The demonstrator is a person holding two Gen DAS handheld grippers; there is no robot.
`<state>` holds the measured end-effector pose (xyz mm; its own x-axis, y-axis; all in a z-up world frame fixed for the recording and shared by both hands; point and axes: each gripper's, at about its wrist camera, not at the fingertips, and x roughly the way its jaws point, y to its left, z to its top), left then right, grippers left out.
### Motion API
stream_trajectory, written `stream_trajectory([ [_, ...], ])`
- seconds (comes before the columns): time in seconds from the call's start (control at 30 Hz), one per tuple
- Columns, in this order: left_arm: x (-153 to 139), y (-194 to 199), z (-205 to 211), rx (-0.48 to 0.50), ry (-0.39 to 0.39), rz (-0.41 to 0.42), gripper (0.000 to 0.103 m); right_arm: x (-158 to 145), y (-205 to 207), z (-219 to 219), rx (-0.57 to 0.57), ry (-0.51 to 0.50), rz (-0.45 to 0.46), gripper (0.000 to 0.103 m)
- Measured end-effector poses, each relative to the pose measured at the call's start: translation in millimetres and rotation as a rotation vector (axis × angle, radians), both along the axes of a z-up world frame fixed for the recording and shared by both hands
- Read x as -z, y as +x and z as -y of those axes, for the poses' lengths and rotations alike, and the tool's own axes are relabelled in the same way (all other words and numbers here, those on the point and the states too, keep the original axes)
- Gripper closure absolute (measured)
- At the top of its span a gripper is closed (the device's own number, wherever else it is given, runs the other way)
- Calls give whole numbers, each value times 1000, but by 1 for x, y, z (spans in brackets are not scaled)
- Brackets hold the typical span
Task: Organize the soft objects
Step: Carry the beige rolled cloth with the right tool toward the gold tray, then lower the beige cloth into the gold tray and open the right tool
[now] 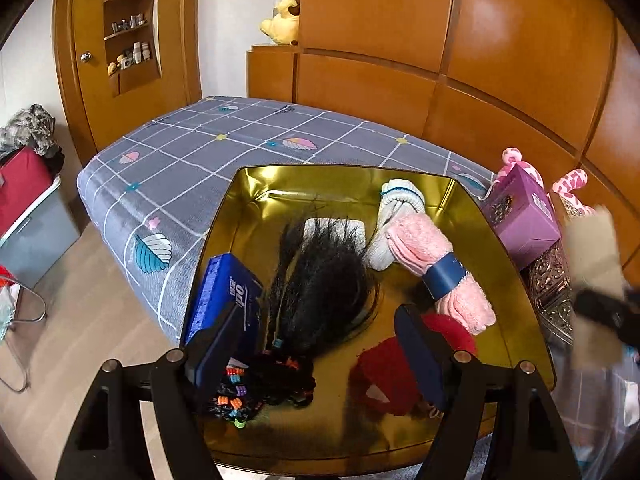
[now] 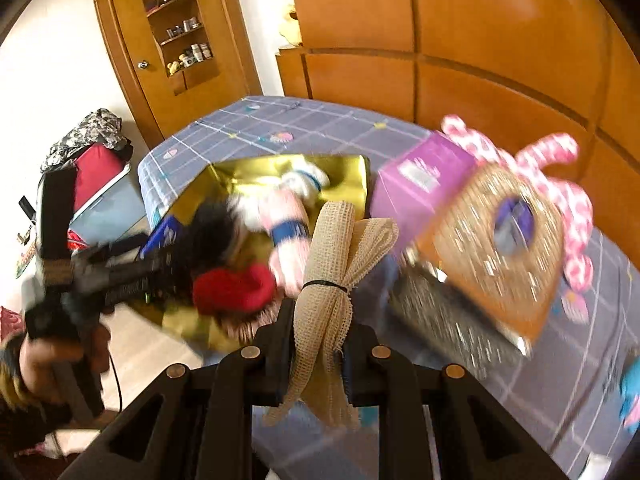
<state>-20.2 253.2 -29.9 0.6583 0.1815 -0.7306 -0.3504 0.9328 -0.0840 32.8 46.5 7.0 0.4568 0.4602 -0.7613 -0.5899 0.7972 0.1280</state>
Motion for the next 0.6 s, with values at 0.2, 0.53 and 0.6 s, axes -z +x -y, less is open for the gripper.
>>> stream_trajectory([
  [0.2, 1, 1, -4, -4, -15, 1, 25, -1, 42, -47, -36, -37, 10, 84],
  [0.53, 6, 3, -7, -8, -45, -17, 25, 42, 105, -91, 3, -200, 23, 67],
  [0.6, 7, 3, -7, -9, -48, -22, 25, 45, 110, -88, 22, -185, 6, 66],
])
